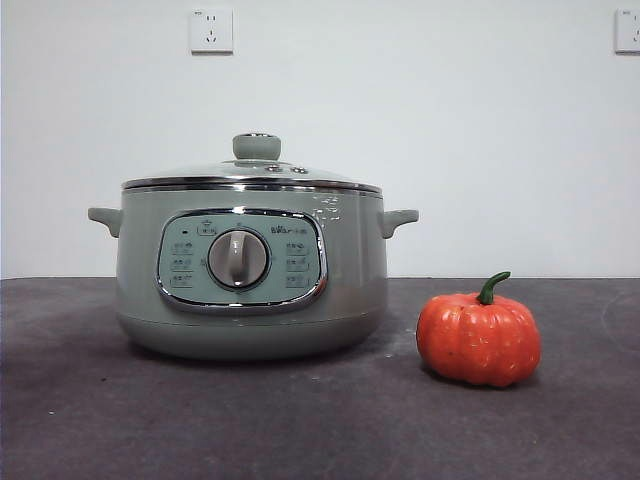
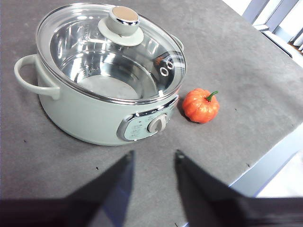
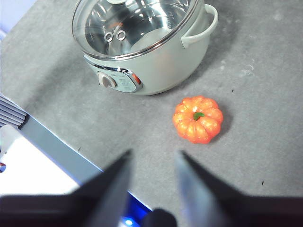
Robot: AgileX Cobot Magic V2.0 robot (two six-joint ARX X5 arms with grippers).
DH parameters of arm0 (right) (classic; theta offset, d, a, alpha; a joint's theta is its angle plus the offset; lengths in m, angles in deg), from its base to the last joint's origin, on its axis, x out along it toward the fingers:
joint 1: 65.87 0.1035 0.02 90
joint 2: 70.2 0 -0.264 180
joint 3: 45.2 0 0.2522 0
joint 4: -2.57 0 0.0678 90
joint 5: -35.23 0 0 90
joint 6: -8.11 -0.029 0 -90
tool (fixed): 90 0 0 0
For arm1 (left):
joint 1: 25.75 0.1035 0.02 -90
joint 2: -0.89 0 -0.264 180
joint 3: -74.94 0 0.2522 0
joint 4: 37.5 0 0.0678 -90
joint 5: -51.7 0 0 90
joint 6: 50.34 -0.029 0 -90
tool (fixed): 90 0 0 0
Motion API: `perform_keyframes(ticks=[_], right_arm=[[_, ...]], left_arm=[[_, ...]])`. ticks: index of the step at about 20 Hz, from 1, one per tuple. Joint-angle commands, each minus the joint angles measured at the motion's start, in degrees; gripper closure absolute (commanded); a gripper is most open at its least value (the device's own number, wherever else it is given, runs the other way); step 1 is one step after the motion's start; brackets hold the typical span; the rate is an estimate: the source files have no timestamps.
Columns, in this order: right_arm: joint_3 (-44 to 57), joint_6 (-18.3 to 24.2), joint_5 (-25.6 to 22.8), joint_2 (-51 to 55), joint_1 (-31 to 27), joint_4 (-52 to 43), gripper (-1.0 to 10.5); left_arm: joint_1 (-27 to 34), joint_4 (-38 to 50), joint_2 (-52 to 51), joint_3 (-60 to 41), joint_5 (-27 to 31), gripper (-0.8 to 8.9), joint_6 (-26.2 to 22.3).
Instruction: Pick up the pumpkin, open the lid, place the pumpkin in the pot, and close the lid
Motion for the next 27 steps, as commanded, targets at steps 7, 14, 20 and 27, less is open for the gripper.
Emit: perform_keyframes(ticks=[7,14,20,27], right_arm=[[-0.09,-1.2,0.04,-1.79,2.38,-0.33,2.0],[-0.09,0.68,-9.05,-13.9,12.15,-4.9,2.0],[-0.09,1.22,-16.87,-29.94,17.09,-13.46,1.9],[-0.09,1.2,-22.32,-42.73,18.53,-20.31,1.9]], left_arm=[[0.07,-0.04,0.0,0.31,0.07,0.53,-0.61],[0.07,-0.02,0.0,0.37,0.02,0.54,-0.46],[0.07,-0.07,0.0,0.37,0.02,0.54,-0.46],[0.07,-0.07,0.0,0.37,0.04,0.54,-0.46]])
